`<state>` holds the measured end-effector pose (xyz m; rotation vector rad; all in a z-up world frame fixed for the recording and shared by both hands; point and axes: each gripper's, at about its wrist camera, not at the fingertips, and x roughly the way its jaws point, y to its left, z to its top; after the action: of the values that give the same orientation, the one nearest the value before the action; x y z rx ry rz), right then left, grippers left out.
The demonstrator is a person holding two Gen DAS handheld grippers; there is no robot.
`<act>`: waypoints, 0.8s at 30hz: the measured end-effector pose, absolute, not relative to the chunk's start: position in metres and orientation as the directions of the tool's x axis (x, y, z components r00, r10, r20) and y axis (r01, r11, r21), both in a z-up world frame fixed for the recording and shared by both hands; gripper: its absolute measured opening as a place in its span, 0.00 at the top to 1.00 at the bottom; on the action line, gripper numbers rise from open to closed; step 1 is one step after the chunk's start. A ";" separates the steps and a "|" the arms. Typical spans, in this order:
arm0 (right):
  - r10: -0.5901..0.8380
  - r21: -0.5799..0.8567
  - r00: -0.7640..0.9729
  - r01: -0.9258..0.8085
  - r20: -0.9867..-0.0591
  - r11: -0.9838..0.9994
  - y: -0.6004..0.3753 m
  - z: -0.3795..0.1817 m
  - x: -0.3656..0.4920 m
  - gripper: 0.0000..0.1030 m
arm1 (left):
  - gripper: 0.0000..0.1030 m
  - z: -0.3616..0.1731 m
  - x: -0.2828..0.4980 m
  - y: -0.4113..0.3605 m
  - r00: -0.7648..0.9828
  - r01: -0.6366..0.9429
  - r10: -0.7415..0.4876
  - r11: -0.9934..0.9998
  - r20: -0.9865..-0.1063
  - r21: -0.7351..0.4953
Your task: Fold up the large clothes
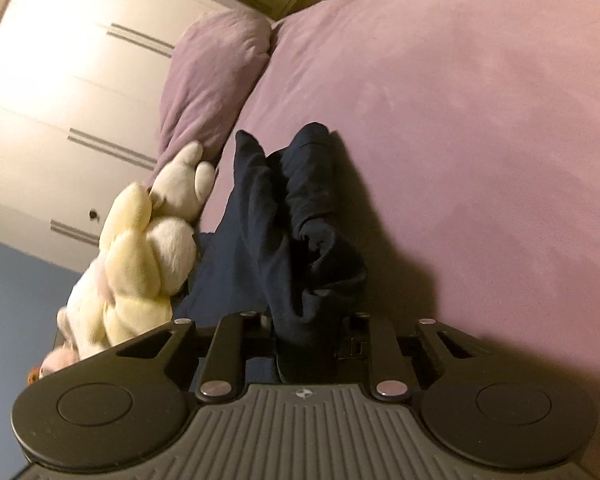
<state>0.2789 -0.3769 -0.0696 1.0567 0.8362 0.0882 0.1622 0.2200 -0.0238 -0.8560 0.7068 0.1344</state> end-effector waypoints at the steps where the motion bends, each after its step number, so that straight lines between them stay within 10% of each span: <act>1: 0.450 0.789 0.684 0.315 -0.574 0.527 -0.377 -0.068 0.262 0.79 | 0.67 -0.025 0.146 0.217 0.758 -0.389 -0.167 0.659 -0.630 -0.644; 10: 0.433 0.737 0.628 0.368 -0.646 0.566 -0.384 -0.060 0.151 0.71 | 0.51 -0.026 0.088 0.202 0.692 -0.513 -0.030 0.683 -0.721 -0.520; 17: 0.115 0.413 0.687 0.287 -0.718 0.864 -0.364 0.008 0.154 0.32 | 0.36 0.017 0.110 0.183 0.740 -0.447 0.120 0.823 -0.662 -0.350; 24: 0.249 0.347 0.696 0.000 -0.674 0.938 -0.268 0.015 0.214 0.46 | 0.15 0.022 0.193 0.110 0.812 -0.258 0.077 0.937 -0.579 -0.237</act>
<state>0.2138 -0.2678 0.0155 0.3347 0.7928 0.1417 0.1930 0.1103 0.0221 -0.3147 0.5991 0.1821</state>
